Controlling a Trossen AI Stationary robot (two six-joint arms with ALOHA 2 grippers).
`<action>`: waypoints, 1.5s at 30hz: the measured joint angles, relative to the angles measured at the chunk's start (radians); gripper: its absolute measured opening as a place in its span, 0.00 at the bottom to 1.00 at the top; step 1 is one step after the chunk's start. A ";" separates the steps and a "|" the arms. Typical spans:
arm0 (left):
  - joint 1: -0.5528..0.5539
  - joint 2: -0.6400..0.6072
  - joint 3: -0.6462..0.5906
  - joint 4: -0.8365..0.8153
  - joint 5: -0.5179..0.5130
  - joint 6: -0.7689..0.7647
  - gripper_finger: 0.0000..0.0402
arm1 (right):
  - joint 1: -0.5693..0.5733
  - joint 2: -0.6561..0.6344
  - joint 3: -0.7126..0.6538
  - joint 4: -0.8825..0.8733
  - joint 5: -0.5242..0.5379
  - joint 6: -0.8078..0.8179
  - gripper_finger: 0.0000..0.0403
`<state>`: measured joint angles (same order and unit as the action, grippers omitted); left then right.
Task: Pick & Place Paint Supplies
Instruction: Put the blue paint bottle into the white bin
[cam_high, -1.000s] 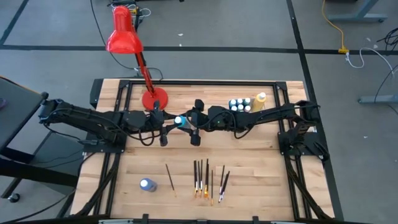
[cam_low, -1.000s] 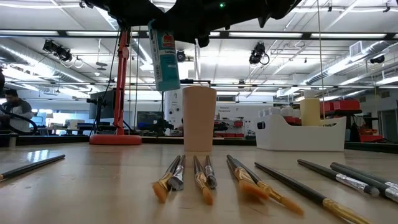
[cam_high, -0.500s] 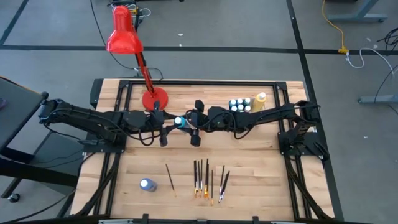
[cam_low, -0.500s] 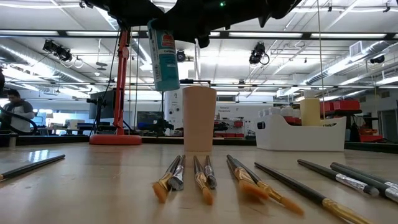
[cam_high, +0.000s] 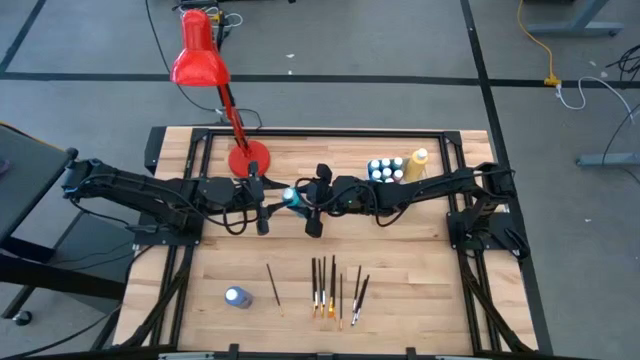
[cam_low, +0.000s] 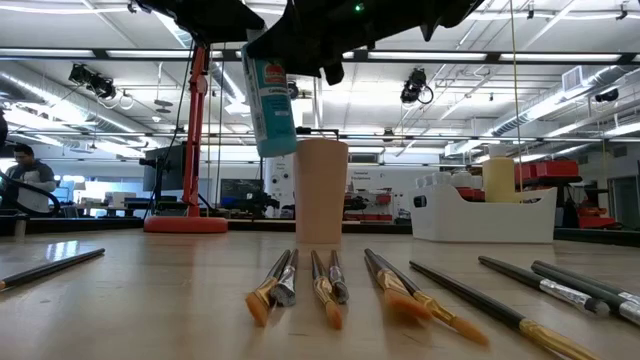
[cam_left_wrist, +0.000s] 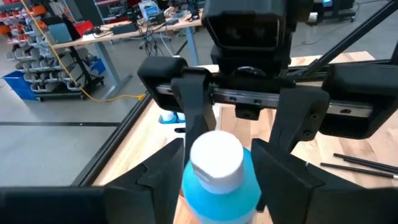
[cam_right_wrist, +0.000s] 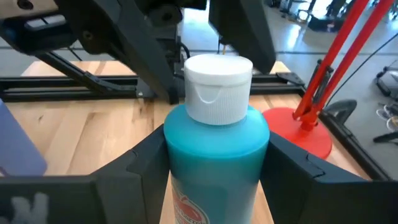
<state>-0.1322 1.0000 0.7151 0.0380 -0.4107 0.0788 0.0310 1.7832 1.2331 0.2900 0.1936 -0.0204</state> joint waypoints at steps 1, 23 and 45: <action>0.000 0.000 0.000 0.000 0.000 0.000 0.51 | 0.004 0.000 0.000 -0.009 0.002 0.013 0.50; 0.000 0.000 0.000 -0.006 -0.081 -0.064 0.55 | 0.264 -0.499 -0.030 -0.852 0.726 0.382 0.50; 0.000 0.000 -0.001 -0.002 -0.075 -0.062 0.55 | 0.184 -0.744 -0.613 -0.970 1.056 0.895 0.52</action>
<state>-0.1322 1.0001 0.7143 0.0364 -0.4854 0.0163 0.2153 1.0391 0.6204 -0.6804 1.2493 0.8745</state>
